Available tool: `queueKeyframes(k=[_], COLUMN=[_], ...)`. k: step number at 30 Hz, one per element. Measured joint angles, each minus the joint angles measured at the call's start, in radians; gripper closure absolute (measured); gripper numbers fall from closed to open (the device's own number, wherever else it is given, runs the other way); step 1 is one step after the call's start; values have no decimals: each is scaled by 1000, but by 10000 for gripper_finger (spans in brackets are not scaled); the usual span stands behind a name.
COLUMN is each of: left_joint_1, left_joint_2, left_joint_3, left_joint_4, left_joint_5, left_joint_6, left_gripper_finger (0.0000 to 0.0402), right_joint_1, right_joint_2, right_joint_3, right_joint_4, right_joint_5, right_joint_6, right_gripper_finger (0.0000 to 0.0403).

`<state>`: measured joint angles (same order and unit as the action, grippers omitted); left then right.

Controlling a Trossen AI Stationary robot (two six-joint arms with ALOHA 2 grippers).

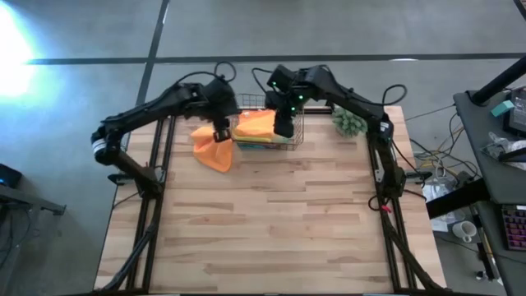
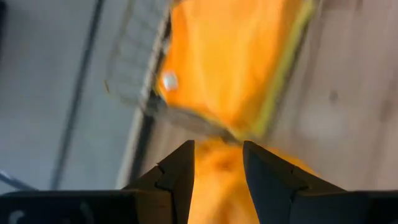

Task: Fold microfiber towels
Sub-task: Fold the orange microfiber cloth

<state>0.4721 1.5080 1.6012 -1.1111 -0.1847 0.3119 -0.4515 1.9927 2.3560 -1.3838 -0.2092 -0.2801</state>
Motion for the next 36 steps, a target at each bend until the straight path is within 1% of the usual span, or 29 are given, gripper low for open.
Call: queueKeyframes(k=[2,5,10,12,15,17,20,25,30,33,36], left_joint_1=[-4,-20,-61,-80,-114,-139,-171,-196,-196,-196,-196], left_joint_2=[-39,-119,-289,-355,-440,-489,-554,-653,-733,-758,-770], left_joint_3=[-41,-160,-426,-510,-605,-655,-718,-778,-809,-809,-808], left_joint_4=[-41,-36,75,125,143,147,153,112,107,108,108], left_joint_5=[12,29,43,44,46,46,49,51,51,51,51], left_joint_6=[-64,-143,-241,-303,-365,-378,-384,-385,-385,-385,-385], left_gripper_finger=[281,281,281,281,281,281,281,281,281,281,281], right_joint_1=[3,21,93,125,173,208,255,316,345,350,349], right_joint_2=[-12,-14,-14,-14,-14,-14,-14,-14,-13,4,40], right_joint_3=[-2,-8,-71,-111,-180,-230,-311,-451,-587,-628,-635], right_joint_4=[-36,-87,-102,-93,-38,40,206,577,944,1063,1132], right_joint_5=[-2,-5,-10,-10,-10,-10,-10,-9,-1,0,0], right_joint_6=[38,89,100,102,139,170,221,333,423,413,391], right_gripper_finger=[262,268,275,278,281,282,280,274,276,275,264])
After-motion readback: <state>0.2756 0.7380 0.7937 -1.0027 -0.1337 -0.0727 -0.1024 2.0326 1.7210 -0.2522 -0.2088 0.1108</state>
